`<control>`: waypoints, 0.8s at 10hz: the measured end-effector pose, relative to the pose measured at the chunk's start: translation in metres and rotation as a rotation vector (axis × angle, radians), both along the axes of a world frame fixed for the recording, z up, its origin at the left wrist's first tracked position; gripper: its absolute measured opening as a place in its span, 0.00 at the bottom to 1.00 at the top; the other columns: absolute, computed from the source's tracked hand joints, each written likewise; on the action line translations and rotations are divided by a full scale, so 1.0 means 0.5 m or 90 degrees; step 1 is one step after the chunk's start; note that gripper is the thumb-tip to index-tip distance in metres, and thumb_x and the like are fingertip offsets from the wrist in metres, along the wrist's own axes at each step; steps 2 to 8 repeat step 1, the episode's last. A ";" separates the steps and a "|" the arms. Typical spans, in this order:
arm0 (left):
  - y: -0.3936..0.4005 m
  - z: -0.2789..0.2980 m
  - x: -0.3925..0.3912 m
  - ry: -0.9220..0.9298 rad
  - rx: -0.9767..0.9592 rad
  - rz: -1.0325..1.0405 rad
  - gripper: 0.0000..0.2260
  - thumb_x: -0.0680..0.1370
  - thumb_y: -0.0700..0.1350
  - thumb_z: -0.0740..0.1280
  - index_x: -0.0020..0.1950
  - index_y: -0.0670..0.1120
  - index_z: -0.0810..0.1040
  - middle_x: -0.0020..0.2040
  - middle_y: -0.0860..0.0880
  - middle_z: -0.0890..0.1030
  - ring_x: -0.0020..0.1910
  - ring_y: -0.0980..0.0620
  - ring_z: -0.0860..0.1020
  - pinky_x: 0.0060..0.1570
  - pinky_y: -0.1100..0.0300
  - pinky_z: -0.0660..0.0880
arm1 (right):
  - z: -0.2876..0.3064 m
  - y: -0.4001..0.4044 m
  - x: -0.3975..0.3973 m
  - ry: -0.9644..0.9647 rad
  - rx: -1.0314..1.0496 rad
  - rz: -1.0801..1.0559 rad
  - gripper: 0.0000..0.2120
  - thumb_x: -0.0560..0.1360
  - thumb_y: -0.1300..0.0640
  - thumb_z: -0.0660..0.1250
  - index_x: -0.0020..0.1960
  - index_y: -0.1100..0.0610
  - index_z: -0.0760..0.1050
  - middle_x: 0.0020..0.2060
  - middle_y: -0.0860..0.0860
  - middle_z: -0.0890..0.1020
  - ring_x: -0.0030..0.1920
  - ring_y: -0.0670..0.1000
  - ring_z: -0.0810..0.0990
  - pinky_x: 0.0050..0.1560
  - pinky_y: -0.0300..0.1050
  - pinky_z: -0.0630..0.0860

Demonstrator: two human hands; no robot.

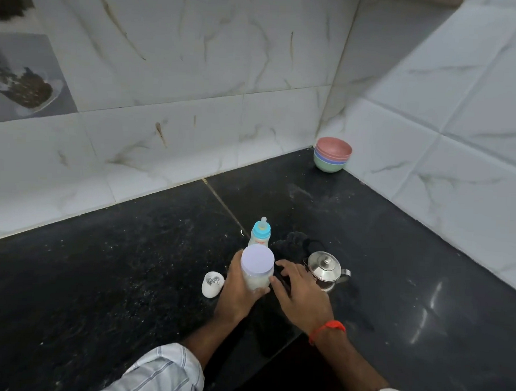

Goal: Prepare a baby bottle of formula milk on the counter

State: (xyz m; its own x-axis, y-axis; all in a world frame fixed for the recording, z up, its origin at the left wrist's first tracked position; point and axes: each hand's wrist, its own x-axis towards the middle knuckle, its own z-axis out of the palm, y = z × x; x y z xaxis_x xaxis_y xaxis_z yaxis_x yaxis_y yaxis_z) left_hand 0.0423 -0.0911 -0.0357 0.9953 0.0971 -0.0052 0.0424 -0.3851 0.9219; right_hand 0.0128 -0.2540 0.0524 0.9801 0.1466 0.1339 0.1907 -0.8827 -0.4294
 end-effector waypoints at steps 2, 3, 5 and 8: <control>0.004 -0.016 -0.009 -0.044 -0.012 -0.018 0.59 0.67 0.48 0.84 0.84 0.48 0.43 0.84 0.48 0.53 0.82 0.54 0.54 0.79 0.58 0.55 | -0.014 0.016 -0.002 -0.020 -0.010 -0.019 0.22 0.80 0.40 0.60 0.72 0.45 0.68 0.63 0.44 0.77 0.60 0.47 0.79 0.52 0.52 0.82; 0.004 -0.016 -0.009 -0.044 -0.012 -0.018 0.59 0.67 0.48 0.84 0.84 0.48 0.43 0.84 0.48 0.53 0.82 0.54 0.54 0.79 0.58 0.55 | -0.014 0.016 -0.002 -0.020 -0.010 -0.019 0.22 0.80 0.40 0.60 0.72 0.45 0.68 0.63 0.44 0.77 0.60 0.47 0.79 0.52 0.52 0.82; 0.004 -0.016 -0.009 -0.044 -0.012 -0.018 0.59 0.67 0.48 0.84 0.84 0.48 0.43 0.84 0.48 0.53 0.82 0.54 0.54 0.79 0.58 0.55 | -0.014 0.016 -0.002 -0.020 -0.010 -0.019 0.22 0.80 0.40 0.60 0.72 0.45 0.68 0.63 0.44 0.77 0.60 0.47 0.79 0.52 0.52 0.82; 0.004 -0.016 -0.009 -0.044 -0.012 -0.018 0.59 0.67 0.48 0.84 0.84 0.48 0.43 0.84 0.48 0.53 0.82 0.54 0.54 0.79 0.58 0.55 | -0.014 0.016 -0.002 -0.020 -0.010 -0.019 0.22 0.80 0.40 0.60 0.72 0.45 0.68 0.63 0.44 0.77 0.60 0.47 0.79 0.52 0.52 0.82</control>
